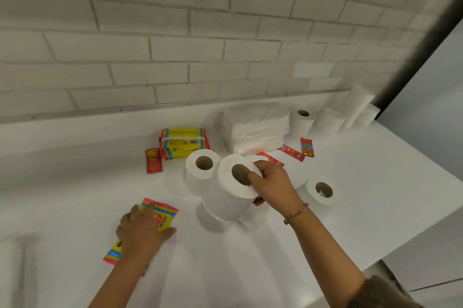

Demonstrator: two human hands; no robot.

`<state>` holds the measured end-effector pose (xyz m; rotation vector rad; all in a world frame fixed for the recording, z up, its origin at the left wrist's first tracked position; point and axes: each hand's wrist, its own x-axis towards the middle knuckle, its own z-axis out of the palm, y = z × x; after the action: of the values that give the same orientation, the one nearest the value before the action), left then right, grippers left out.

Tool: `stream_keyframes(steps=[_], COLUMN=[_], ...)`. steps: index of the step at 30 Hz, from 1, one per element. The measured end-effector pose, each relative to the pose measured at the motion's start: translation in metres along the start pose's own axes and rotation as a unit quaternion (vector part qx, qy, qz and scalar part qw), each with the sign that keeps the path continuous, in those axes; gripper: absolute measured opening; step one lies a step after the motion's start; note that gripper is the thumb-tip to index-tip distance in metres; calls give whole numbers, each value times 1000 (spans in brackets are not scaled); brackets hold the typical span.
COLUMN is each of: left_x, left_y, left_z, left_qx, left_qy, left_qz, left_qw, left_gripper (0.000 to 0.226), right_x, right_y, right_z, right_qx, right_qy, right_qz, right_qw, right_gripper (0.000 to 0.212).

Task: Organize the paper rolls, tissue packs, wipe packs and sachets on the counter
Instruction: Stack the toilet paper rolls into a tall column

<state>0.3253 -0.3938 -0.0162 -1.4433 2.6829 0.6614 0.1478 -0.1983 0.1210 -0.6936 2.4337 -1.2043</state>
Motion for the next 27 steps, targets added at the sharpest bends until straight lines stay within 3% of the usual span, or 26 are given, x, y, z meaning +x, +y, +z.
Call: stream_keyframes(steps=[6, 9, 15, 23, 27], left_x=[-8, -17, -13, 10, 22], left_y=[21, 50, 132, 254, 310], left_z=[-5, -13, -34, -6, 15], left_qx=[-62, -155, -261, -260, -240], left_qy=[-63, -77, -5, 44, 49], left_qz=[90, 170, 274, 284, 269], left_qw=[992, 970, 926, 922, 931], left_gripper=[70, 69, 68, 67, 69], right_x=[3, 11, 43, 133, 206], right_y=[12, 18, 41, 105, 134], right_z=[-14, -31, -99, -216, -261], right_qx=[10, 28, 86, 60, 9], right_qy=[9, 21, 81, 116, 108], right_qz=[1, -3, 0, 6, 12], right_qw=[1000, 999, 993, 991, 994], right_gripper=[18, 10, 9, 8, 29])
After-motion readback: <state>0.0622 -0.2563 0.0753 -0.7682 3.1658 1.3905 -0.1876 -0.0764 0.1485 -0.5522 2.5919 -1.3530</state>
